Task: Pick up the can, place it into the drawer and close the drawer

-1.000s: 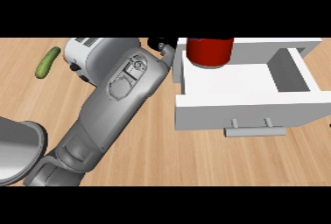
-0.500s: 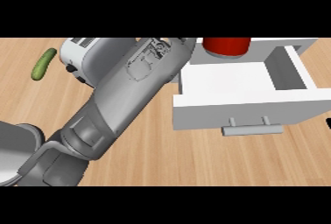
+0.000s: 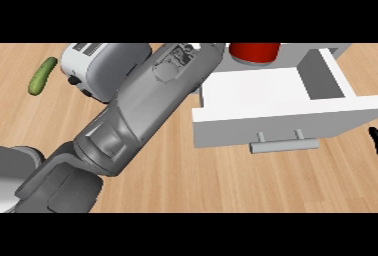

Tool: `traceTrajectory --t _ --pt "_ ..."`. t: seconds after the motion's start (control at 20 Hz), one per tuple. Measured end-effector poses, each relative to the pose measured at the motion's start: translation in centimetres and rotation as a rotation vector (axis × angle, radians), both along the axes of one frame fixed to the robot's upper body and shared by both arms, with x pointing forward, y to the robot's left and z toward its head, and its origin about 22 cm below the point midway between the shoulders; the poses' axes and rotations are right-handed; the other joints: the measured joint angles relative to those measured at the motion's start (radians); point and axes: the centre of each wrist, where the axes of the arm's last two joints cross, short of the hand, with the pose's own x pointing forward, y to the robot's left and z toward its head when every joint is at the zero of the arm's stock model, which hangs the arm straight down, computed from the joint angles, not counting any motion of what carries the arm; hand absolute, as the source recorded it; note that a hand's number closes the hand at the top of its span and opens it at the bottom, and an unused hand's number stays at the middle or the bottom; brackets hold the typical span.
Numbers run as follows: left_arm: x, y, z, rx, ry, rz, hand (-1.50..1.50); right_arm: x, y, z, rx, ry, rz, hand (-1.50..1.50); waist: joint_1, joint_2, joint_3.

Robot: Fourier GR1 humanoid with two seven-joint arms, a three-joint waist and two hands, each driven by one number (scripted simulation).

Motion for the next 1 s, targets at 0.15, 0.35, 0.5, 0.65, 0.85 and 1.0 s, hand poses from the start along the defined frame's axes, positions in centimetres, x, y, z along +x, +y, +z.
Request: traceTrajectory --t 0.15,0.35,0.5,0.65,0.85,1.0 --pt "0.1 -0.1 -0.5 0.019 -0.004 0.003 1.50 0.5 -0.3 -0.2 0.003 0.000 0.005 -1.50 -0.006 0.001 0.000" --pt "0.2 0.1 -1.8 0.044 -0.023 0.041 1.50 1.2 0.1 0.2 -0.004 -0.005 0.010 -1.50 -0.020 0.004 0.000" --pt "0.4 0.2 -2.3 0.059 -0.030 0.047 1.50 1.1 0.2 0.2 -0.008 -0.009 0.015 -1.50 -0.025 0.005 0.000" --pt "0.5 0.4 -3.1 0.078 -0.029 0.058 1.50 1.4 0.2 0.2 -0.008 -0.016 0.016 -1.50 -0.031 0.007 0.001" --pt "0.5 0.9 -4.8 0.113 -0.049 0.072 1.50 1.7 0.5 0.2 -0.005 -0.027 0.022 -1.50 -0.039 0.010 0.001" --pt "0.6 1.0 -5.2 0.133 -0.056 0.090 -1.50 1.8 0.7 0.6 -0.006 -0.028 0.028 -1.50 -0.046 0.012 0.001"
